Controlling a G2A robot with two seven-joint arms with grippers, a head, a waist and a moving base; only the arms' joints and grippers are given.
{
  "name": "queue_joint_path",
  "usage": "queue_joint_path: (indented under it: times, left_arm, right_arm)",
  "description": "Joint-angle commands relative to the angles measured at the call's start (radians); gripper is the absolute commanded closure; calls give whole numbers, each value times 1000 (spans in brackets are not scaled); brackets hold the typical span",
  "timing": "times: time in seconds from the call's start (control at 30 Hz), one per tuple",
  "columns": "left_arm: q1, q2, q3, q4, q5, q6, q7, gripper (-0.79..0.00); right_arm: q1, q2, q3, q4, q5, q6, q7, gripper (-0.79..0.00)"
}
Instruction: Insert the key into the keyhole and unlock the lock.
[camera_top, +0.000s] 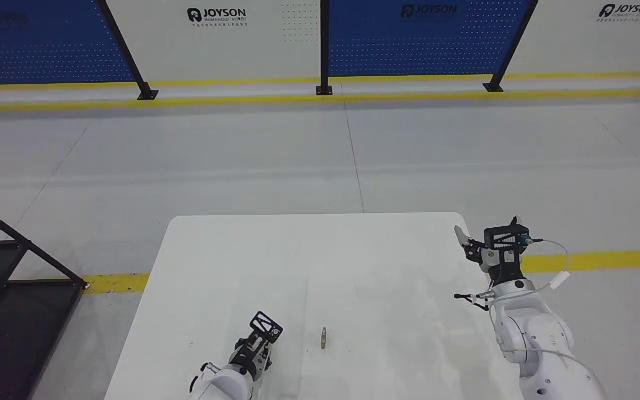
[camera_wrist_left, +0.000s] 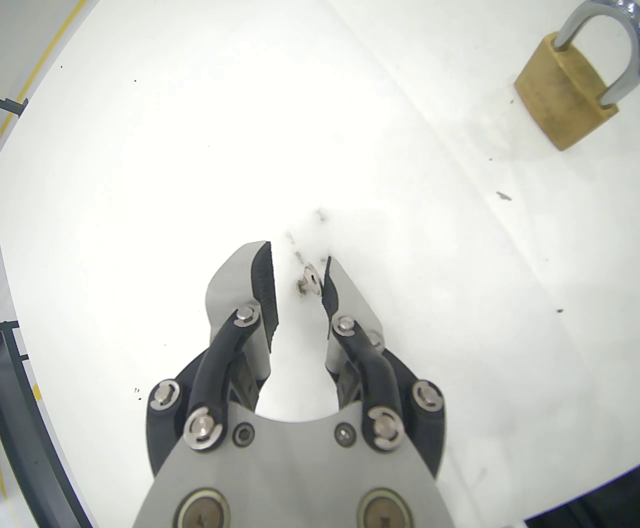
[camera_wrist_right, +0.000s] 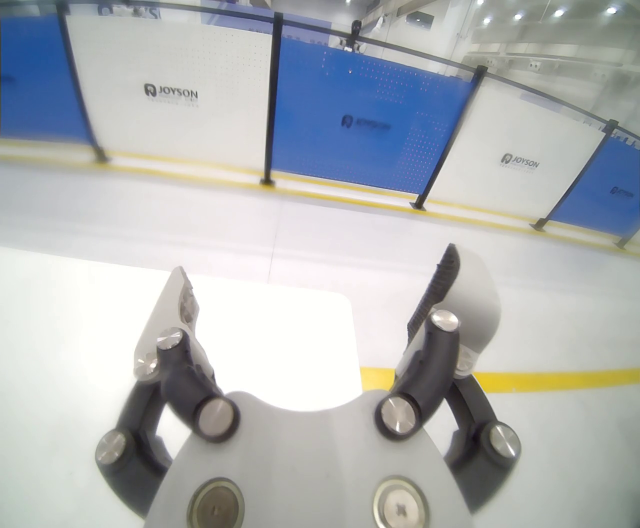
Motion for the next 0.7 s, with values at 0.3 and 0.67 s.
queue_joint_path:
  times: [0.3,0.67]
  left_arm:
    - [3,1,-7,-2,-5,-1,12,-74]
    - [19,2,-13,-23,-16,0,22,0]
  right_arm:
    - [0,0,0,0,0,0,0,-785]
    - [0,0,0,0,0,0,0,-785]
